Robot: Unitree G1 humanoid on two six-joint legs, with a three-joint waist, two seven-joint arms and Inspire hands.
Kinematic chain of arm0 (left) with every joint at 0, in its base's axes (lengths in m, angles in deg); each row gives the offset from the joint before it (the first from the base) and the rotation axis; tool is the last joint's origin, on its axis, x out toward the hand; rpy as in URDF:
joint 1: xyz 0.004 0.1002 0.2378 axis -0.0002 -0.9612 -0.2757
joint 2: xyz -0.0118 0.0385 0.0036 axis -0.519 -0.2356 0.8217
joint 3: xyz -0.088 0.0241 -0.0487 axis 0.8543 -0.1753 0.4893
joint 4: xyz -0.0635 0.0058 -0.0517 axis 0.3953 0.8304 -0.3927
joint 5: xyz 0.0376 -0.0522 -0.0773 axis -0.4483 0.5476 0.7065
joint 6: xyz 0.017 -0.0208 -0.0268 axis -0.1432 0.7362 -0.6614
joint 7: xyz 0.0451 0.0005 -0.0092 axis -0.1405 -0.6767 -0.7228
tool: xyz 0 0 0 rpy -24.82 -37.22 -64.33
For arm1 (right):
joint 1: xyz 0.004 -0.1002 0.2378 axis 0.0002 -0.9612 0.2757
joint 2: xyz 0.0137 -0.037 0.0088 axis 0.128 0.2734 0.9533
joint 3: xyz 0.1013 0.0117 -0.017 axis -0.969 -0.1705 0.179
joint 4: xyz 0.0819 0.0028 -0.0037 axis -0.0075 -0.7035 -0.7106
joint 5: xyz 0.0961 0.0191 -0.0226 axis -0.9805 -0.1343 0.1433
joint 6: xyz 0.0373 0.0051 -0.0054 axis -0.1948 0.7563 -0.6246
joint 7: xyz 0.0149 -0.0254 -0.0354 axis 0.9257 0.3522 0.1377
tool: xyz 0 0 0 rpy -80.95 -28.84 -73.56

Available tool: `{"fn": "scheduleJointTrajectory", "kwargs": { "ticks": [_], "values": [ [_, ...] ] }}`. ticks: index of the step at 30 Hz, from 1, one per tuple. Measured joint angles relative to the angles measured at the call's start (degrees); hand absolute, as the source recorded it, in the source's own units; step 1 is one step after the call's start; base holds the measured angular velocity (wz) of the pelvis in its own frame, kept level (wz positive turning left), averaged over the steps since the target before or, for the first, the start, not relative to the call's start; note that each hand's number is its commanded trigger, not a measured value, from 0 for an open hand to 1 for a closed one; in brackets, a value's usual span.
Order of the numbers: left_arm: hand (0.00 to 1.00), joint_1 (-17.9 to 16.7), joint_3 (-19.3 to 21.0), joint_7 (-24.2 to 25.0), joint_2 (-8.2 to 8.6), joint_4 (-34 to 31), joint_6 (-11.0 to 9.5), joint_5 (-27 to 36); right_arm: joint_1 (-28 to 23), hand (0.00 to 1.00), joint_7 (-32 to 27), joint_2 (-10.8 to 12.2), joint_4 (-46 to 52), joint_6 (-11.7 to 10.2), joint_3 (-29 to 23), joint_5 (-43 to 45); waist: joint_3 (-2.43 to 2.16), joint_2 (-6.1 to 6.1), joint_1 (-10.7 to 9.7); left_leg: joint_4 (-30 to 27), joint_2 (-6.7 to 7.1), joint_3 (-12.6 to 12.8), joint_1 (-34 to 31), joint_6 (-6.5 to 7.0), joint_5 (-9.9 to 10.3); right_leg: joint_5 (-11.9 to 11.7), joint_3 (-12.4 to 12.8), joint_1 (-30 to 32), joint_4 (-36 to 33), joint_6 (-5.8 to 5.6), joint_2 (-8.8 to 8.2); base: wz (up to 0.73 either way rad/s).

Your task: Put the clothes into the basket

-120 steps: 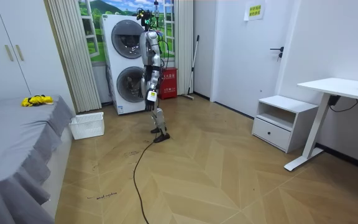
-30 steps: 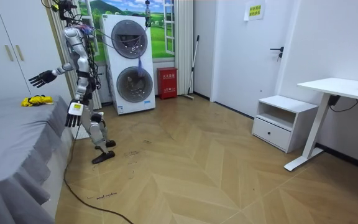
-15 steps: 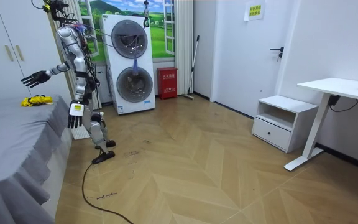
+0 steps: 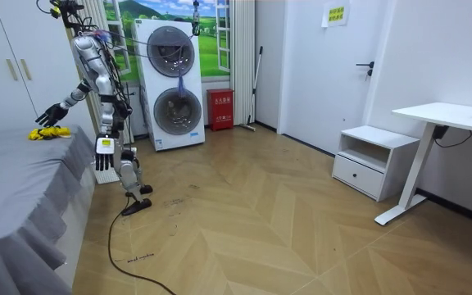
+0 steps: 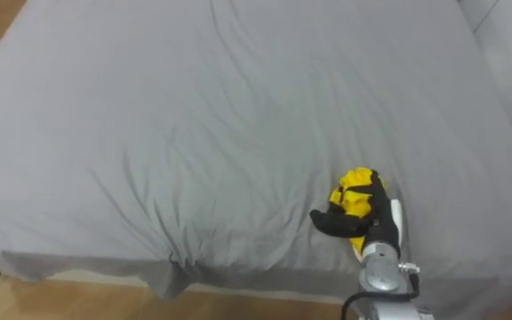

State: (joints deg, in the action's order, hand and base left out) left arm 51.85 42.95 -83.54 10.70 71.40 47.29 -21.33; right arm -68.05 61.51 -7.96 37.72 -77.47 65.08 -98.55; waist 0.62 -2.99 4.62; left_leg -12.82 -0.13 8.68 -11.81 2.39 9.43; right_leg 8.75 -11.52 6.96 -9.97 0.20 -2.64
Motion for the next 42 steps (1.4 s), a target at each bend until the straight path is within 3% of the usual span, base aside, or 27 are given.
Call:
{"fn": "scheduleJointTrajectory", "kwargs": {
  "ticks": [5,14,21,37,38,39,40,42],
  "values": [
    [0.0,0.4,0.0,0.0,-0.02,-0.1,0.2,0.0,2.2,0.0,-2.6,-1.0,-4.3,-0.1,-1.4,0.6,0.32,0.2,0.4,0.1,0.07,-1.0,-0.9,0.07,-0.1,0.0,-1.4,0.4,0.2,-0.03,-0.1,0.12],
    [0.0,1.5,0.1,0.0,-0.39,-0.2,1.1,-0.1,3.6,0.0,-4.7,-3.3,-6.0,0.0,-2.1,2.7,0.47,0.0,0.5,0.5,0.47,-1.0,-3.0,0.06,-0.2,0.0,-1.1,2.9,0.2,-0.04,-0.16,0.0],
    [0.0,2.2,-1.3,0.0,-1.12,-0.2,1.4,-0.1,3.4,0.0,-5.8,-3.5,-6.8,0.1,-2.6,4.8,0.96,0.0,0.3,0.7,0.53,-1.0,-3.2,0.06,-0.2,0.0,-1.2,3.2,0.2,-0.04,-0.2,0.0],
    [0.0,3.0,-2.5,-0.4,-1.19,-0.3,1.2,0.0,2.6,0.02,-3.8,-3.5,-8.9,0.0,-1.0,6.4,1.01,0.17,0.4,0.4,0.55,-1.0,-5.0,0.12,-0.2,0.0,-1.2,5.0,0.0,-0.05,-0.25,0.0],
    [0.0,3.0,-2.5,-0.4,-1.19,-0.2,1.2,-0.1,2.0,0.55,-3.7,-3.5,-8.9,0.0,-0.6,7.2,1.01,0.17,0.5,0.4,0.55,-1.0,-5.0,0.12,-0.2,0.0,-1.2,5.0,0.0,-0.05,-0.26,0.0],
    [0.0,3.0,-2.5,-0.4,-1.2,-0.2,1.2,-0.1,1.7,0.91,-3.7,-3.4,-8.8,0.0,-0.3,7.5,1.01,0.18,0.5,0.4,0.55,-1.0,-5.0,0.12,-0.2,0.0,-1.2,5.0,0.0,-0.05,-0.27,0.0],
    [0.0,3.0,-2.5,-0.4,-1.2,-0.3,1.2,-0.1,1.5,1.0,-3.7,-3.4,-8.8,0.0,-0.2,7.9,1.0,0.18,0.5,0.4,0.55,-1.0,-5.0,0.12,-0.2,0.0,-1.2,5.0,0.0,-0.05,-0.27,0.0],
    [0.0,3.0,-2.5,-0.4,-1.21,-0.3,1.2,-0.1,0.8,1.0,-3.6,-3.4,-8.7,0.0,-0.1,10.3,0.99,0.16,0.5,0.3,0.54,-1.0,-5.0,0.12,-0.2,0.0,-1.2,5.0,-0.1,-0.05,-0.25,0.0]
  ]
}}
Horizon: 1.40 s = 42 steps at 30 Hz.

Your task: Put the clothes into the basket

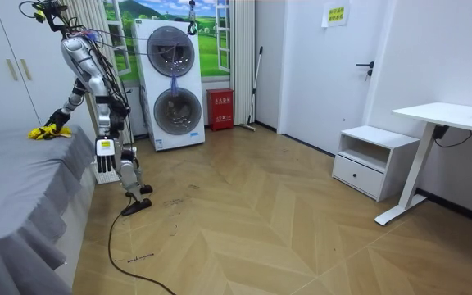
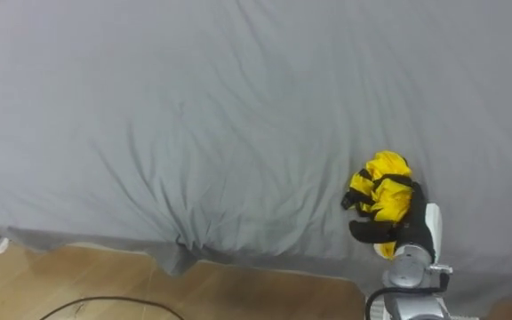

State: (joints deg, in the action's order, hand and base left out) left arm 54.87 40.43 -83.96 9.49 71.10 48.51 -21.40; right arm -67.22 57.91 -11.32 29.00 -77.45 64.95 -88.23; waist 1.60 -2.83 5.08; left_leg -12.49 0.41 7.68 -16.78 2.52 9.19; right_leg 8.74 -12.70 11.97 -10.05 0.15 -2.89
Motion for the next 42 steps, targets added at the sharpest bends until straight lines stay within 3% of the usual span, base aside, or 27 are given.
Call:
{"fn": "scheduleJointTrajectory", "kwargs": {
  "ticks": [10,17,31,34,38,42],
  "values": [
    [0.0,0.2,-2.3,0.4,-0.55,0.2,0.1,2.1,-1.3,1.0,2.6,0.4,-0.9,0.2,3.5,0.0,-0.21,-0.03,-0.1,-0.8,-0.51,0.1,0.0,-0.02,0.0,0.0,-0.3,0.0,-0.7,0.01,0.12,0.0],
    [0.0,0.2,-2.3,0.4,-0.52,0.3,0.6,2.1,-3.4,1.0,4.9,2.2,-2.0,0.8,5.5,-1.1,-0.54,0.38,0.0,-1.0,-0.57,0.2,0.0,0.05,-0.1,0.0,-0.1,0.0,-0.9,0.01,0.01,0.0],
    [0.0,-0.4,-2.1,0.4,-0.45,0.7,-0.2,1.9,-5.0,1.0,7.1,2.2,-1.8,1.6,5.0,-0.9,-0.94,0.09,-0.2,-0.9,-0.56,0.2,2.2,0.1,-0.2,0.0,0.0,-1.9,-1.5,0.01,-0.04,0.0],
    [0.0,-0.8,-1.7,0.4,-0.47,0.7,-0.4,1.8,-5.6,1.0,8.3,2.0,0.8,1.6,2.9,-0.9,-0.94,0.14,-1.0,-0.9,-0.57,0.3,3.2,0.1,-0.2,0.0,0.1,-2.9,-1.4,0.01,-0.05,0.0],
    [0.0,-3.1,1.3,0.4,-0.39,0.0,-1.0,0.2,-9.6,1.0,8.5,1.2,11.7,1.5,-1.5,-2.2,-1.12,-0.16,-2.0,0.4,-0.49,0.7,6.5,0.06,-0.2,0.1,0.4,-6.0,-0.4,-0.08,-0.01,-0.05],
    [0.0,-5.1,2.9,0.1,-0.38,-0.4,-1.0,-0.7,-11.8,1.0,8.6,0.7,20.5,0.4,-2.8,-3.5,-1.32,-0.6,-4.2,1.7,-0.41,1.7,10.0,-0.09,-0.3,0.1,1.7,-8.9,0.5,-0.18,0.21,-0.09]
  ]
}}
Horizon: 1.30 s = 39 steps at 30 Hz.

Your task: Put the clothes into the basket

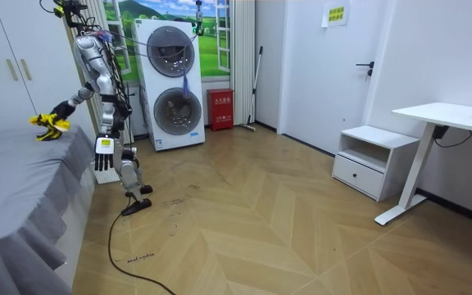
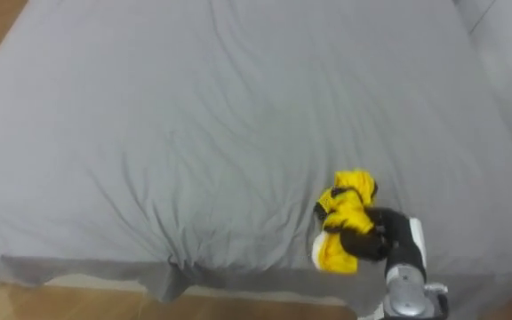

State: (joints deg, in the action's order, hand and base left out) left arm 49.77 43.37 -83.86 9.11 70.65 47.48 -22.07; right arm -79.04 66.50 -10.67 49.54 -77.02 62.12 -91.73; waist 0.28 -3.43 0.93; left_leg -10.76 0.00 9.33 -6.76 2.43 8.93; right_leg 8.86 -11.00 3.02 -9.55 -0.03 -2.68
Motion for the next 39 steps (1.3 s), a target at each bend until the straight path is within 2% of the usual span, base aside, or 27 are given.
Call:
{"fn": "scheduleJointTrajectory", "kwargs": {
  "ticks": [4,6,10,14,15,20,25,27,30,35,39],
  "values": [
    [0.0,-0.6,1.1,-0.1,0.13,0.0,0.1,-0.1,-1.6,1.0,1.0,0.0,4.5,0.2,-2.3,-0.1,-0.06,-0.2,-1.2,1.3,0.37,1.2,2.6,-0.02,0.0,0.2,1.2,-1.2,0.1,-0.28,-0.01,-0.17],
    [0.0,-0.6,2.4,-0.1,0.23,-0.2,1.1,-0.4,-2.4,1.0,1.9,0.0,8.2,0.8,-4.1,0.4,-0.08,-0.27,-2.6,1.8,0.41,1.8,3.7,-0.01,0.0,0.3,2.6,-2.3,0.7,-0.45,-0.06,-0.2],
    [0.0,-0.5,2.8,0.0,0.26,-0.6,2.4,-0.6,-4.7,1.0,2.3,0.0,13.4,1.6,-5.6,0.3,-0.15,-0.44,-3.6,3.1,0.27,3.6,6.5,-0.09,0.1,0.3,4.0,-3.4,0.8,-0.49,0.07,-0.22],
    [0.0,0.0,4.2,0.3,0.48,-1.7,3.4,-5.4,-7.5,1.0,3.3,0.0,17.0,1.8,-8.2,0.1,-0.21,-0.65,-4.3,3.5,-0.21,5.6,8.0,-0.29,0.5,0.3,5.7,-3.8,0.6,-0.49,0.47,-0.26],
    [0.0,-0.3,4.6,0.3,0.57,-2.3,3.5,-6.6,-8.4,1.0,3.6,0.0,18.3,2.5,-9.2,0.2,-0.21,-0.65,-4.5,3.5,-0.32,6.5,8.7,-0.46,0.8,0.3,6.6,-4.1,0.6,-0.49,0.73,-0.33],
    [0.0,-0.3,4.9,0.3,0.73,-2.6,4.4,-7.9,-8.9,1.0,3.8,0.0,18.5,3.2,-12.5,0.1,-0.2,-0.64,-7.0,3.5,-0.88,9.7,10.1,-0.9,1.4,0.2,10.0,-4.1,0.6,-0.33,1.6,-0.37],
    [0.0,-0.1,3.7,0.0,0.93,-2.6,4.9,-7.9,-11.8,1.0,3.8,0.1,18.5,4.2,-12.8,0.0,-0.22,-0.48,-9.2,3.5,-1.51,11.8,10.9,-1.41,1.8,0.0,12.1,-4.1,0.7,0.02,2.4,-0.25],
    [0.0,0.1,3.8,0.0,1.03,-2.2,4.9,-7.9,-13.0,1.0,3.8,0.4,18.5,4.7,-13.6,0.2,-0.18,-0.04,-9.9,3.5,-1.96,13.3,11.4,-1.8,2.2,-0.1,13.3,-4.1,0.7,0.18,2.9,-0.32],
    [0.0,0.1,3.8,0.3,1.03,-2.3,5.0,-8.7,-13.7,1.0,3.7,0.8,18.5,4.7,-16.1,0.2,-0.46,0.78,-10.8,3.5,-2.38,15.2,11.4,-2.11,2.5,-0.2,15.1,-3.2,0.7,0.33,3.46,-0.31],
    [0.0,-0.2,2.8,0.3,0.97,-2.1,5.5,-8.7,-15.4,1.0,2.4,1.0,17.6,4.7,-17.0,0.6,-0.77,1.97,-11.8,3.5,-2.87,17.0,11.4,-2.66,2.9,-0.4,17.3,-2.2,0.6,0.65,4.15,-0.26],
    [0.0,-0.2,0.9,0.3,0.88,-1.8,5.9,-8.7,-16.5,1.0,1.9,1.9,17.0,4.7,-17.0,2.6,-0.52,3.05,-12.1,3.2,-3.03,17.5,10.4,-2.67,2.9,-0.5,19.4,0.2,-0.3,0.76,4.58,-0.34]
  ]
}}
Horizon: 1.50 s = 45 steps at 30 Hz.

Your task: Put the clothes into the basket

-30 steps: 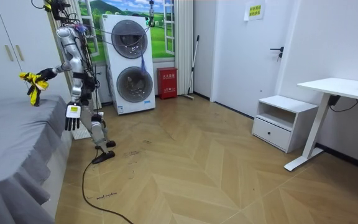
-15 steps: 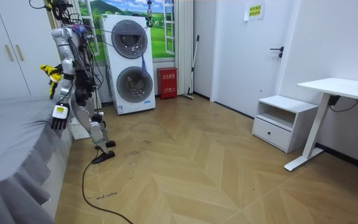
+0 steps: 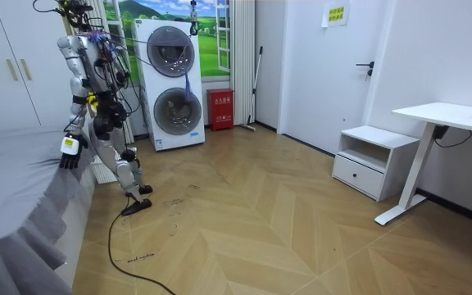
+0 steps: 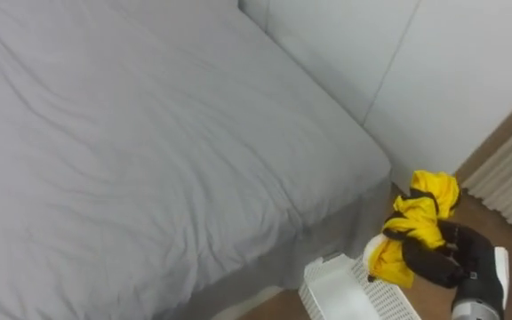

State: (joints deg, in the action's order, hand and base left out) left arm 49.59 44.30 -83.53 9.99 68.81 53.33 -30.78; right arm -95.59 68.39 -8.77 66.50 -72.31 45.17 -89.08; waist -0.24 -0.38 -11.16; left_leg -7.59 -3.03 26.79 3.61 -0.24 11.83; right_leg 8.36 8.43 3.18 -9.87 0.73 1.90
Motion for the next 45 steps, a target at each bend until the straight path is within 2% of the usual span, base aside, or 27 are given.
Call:
{"fn": "scheduleJointTrajectory", "kwargs": {
  "ticks": [2,6,8,10,12,15,18,21,22,23,24,27,29,34,40,45],
  "values": [
    [0.0,0.6,-0.4,0.0,-0.25,0.1,0.2,0.0,0.1,1.0,-0.3,0.0,0.0,0.0,0.0,0.0,0.12,0.45,-0.1,-0.2,-0.07,0.1,-1.3,0.0,0.0,-0.1,0.9,1.7,-0.1,0.02,0.24,-0.22],
    [0.0,2.5,-2.4,0.0,-0.46,1.3,0.4,0.3,1.3,1.0,-2.0,-0.1,-1.7,0.0,0.0,0.3,0.17,2.19,-1.3,-0.3,-0.15,0.1,-4.5,0.0,0.0,-0.5,0.9,5.4,-1.2,-0.02,0.35,-0.08],
    [0.0,3.5,-3.4,0.0,-0.47,2.0,0.4,0.5,1.8,1.0,-2.4,-0.1,-2.5,-0.1,0.0,0.6,0.38,2.81,-1.3,-0.3,-0.14,0.1,-5.5,0.01,0.0,-0.5,1.1,6.9,-1.9,-0.02,0.47,-0.07],
    [0.0,4.0,-4.9,0.0,-0.48,2.1,0.3,1.4,2.6,1.0,-2.7,-0.2,-4.3,-0.7,-0.1,0.5,0.4,3.65,-1.3,-0.8,-0.18,0.4,-7.0,0.02,0.0,-0.5,1.1,8.3,-2.0,-0.06,0.44,-0.04],
    [0.0,4.2,-6.2,0.0,-0.2,2.0,0.2,1.7,5.3,1.0,-2.7,-0.2,-8.7,-1.3,-0.7,0.3,0.32,5.24,-1.8,-1.2,-0.21,0.5,-9.0,0.02,0.0,-0.7,1.3,10.0,-2.7,-0.13,0.43,-0.04],
    [0.0,4.3,-7.2,0.1,-0.04,2.1,0.0,4.0,8.3,1.0,-3.2,-0.3,-12.7,-1.4,-1.2,-1.7,0.45,7.28,-2.1,-1.3,-0.13,0.4,-10.6,0.1,-0.1,-0.7,1.8,12.6,-4.2,-0.14,0.54,-0.1],
    [0.0,4.6,-7.1,0.1,-0.25,2.1,-0.6,3.7,10.9,1.0,-4.1,-0.5,-16.6,-1.8,-1.6,-3.1,0.37,8.22,-1.6,-1.3,0.02,0.1,-12.8,0.4,-0.3,-0.5,1.7,16.0,-6.5,-0.08,0.65,-0.11],
    [0.0,6.0,-7.3,0.1,-0.28,2.5,-1.2,3.7,13.2,1.0,-4.6,-0.7,-21.9,-3.1,-1.5,-5.0,0.44,8.28,-0.9,-2.2,0.02,0.0,-15.0,0.65,-0.5,-0.4,1.3,18.3,-7.6,-0.04,0.48,0.04],
    [0.0,6.3,-7.3,0.1,-0.28,2.8,-1.3,3.7,13.5,0.87,-4.7,-0.7,-22.5,-3.2,-1.4,-5.3,0.45,8.29,-0.9,-2.5,0.08,-0.1,-15.6,0.72,-0.5,-0.4,1.2,19.0,-8.2,-0.03,0.35,0.12],
    [0.0,7.0,-7.4,0.1,-0.28,2.9,-1.6,3.9,14.4,0.24,-5.0,-0.8,-23.7,-3.4,-1.3,-6.5,0.52,8.26,-0.9,-3.2,0.28,-0.4,-17.1,0.81,-0.6,0.1,0.9,20.5,-9.2,-0.1,0.01,0.14],
    [0.0,7.5,-7.7,0.1,-0.27,2.9,-1.7,4.0,15.3,0.0,-5.6,-0.8,-24.7,-3.4,-1.1,-7.6,0.58,8.17,-0.9,-3.6,0.68,-0.5,-18.3,1.14,-0.8,0.7,0.7,22.0,-10.2,-0.27,-0.43,0.15],
    [0.0,7.7,-10.2,0.1,-0.34,3.0,-1.6,4.9,16.5,0.0,-7.3,-1.4,-28.9,-3.5,0.5,-9.9,0.68,8.12,-0.9,-4.2,0.9,-0.8,-19.9,1.52,-1.1,1.2,-0.2,23.6,-11.3,-0.22,-0.97,0.17],
    [0.0,7.7,-10.4,0.1,-0.33,2.9,-1.6,4.9,16.4,0.0,-7.9,-1.5,-30.4,-3.5,0.7,-10.9,1.0,7.67,-0.9,-4.3,1.13,-1.3,-20.5,1.6,-1.3,1.6,-0.8,24.3,-12.0,-0.14,-1.34,0.22],
    [0.0,7.9,-10.9,0.0,-0.38,2.9,-1.4,7.2,16.9,0.0,-10.1,-2.8,-32.8,-3.6,1.4,-14.6,1.01,7.68,-0.7,-4.6,1.4,-2.3,-22.5,1.75,-1.8,1.6,-1.7,26.0,-12.2,-0.15,-1.85,0.13],
    [0.0,9.7,-12.8,-0.2,-0.6,3.0,-1.4,9.6,18.7,0.0,-11.4,-4.2,-36.3,-3.7,3.0,-17.1,1.02,7.72,0.0,-4.6,1.4,-2.4,-23.0,1.75,-1.8,1.6,-2.2,26.0,-11.8,-0.15,-2.0,0.05],
    [0.0,10.0,-14.4,-0.2,-1.95,3.0,-1.2,11.6,20.1,0.0,-11.6,-5.2,-37.4,-3.7,3.0,-18.6,1.03,7.78,0.6,-4.5,1.38,-2.5,-23.0,1.75,-1.8,1.6,-2.4,25.9,-11.8,-0.13,-2.03,0.0]
  ]
}}
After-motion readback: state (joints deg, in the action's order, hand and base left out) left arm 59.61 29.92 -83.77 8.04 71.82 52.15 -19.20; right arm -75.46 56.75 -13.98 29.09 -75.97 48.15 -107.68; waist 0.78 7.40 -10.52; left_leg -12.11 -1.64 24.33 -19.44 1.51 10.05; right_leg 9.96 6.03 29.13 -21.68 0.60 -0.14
